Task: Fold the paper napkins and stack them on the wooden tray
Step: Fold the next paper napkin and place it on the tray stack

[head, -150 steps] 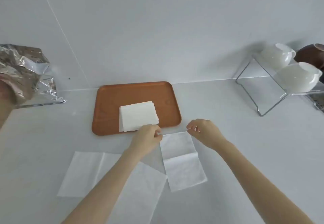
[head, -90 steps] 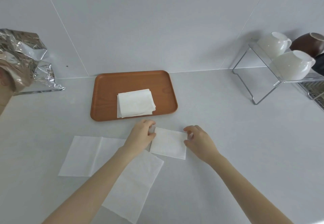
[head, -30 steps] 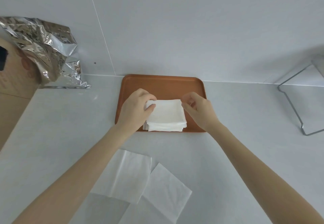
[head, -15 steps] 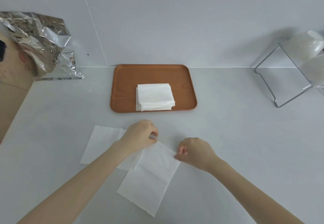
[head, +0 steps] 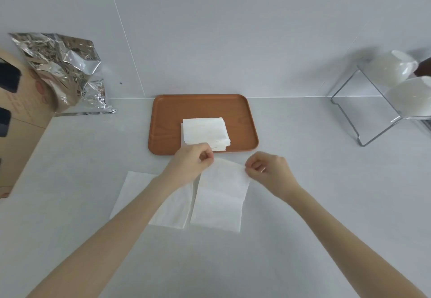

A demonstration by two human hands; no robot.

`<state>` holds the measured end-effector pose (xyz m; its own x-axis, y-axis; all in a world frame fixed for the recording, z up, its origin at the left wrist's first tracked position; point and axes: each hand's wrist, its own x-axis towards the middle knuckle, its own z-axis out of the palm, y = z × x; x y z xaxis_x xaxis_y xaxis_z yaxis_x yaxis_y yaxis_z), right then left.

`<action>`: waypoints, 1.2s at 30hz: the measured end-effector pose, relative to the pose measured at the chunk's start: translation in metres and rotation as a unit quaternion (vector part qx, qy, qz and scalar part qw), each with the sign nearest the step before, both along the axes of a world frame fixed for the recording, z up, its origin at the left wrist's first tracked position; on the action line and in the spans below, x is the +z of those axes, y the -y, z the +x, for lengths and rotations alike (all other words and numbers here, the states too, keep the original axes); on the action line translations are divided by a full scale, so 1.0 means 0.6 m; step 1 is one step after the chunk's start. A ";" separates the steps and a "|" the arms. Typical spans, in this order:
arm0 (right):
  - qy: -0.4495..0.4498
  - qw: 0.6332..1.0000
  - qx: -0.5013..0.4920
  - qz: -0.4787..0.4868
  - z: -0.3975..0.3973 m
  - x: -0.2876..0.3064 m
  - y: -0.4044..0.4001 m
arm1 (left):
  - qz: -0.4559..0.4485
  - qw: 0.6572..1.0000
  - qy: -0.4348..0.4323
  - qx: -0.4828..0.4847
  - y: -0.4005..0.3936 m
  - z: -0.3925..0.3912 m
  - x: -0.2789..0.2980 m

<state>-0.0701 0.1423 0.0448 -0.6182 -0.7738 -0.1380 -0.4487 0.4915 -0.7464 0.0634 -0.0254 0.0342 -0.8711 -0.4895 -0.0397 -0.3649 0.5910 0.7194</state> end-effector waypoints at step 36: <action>-0.039 0.988 0.102 0.108 0.013 -0.080 -0.020 | 0.043 0.991 0.122 -0.032 -0.041 0.032 -0.051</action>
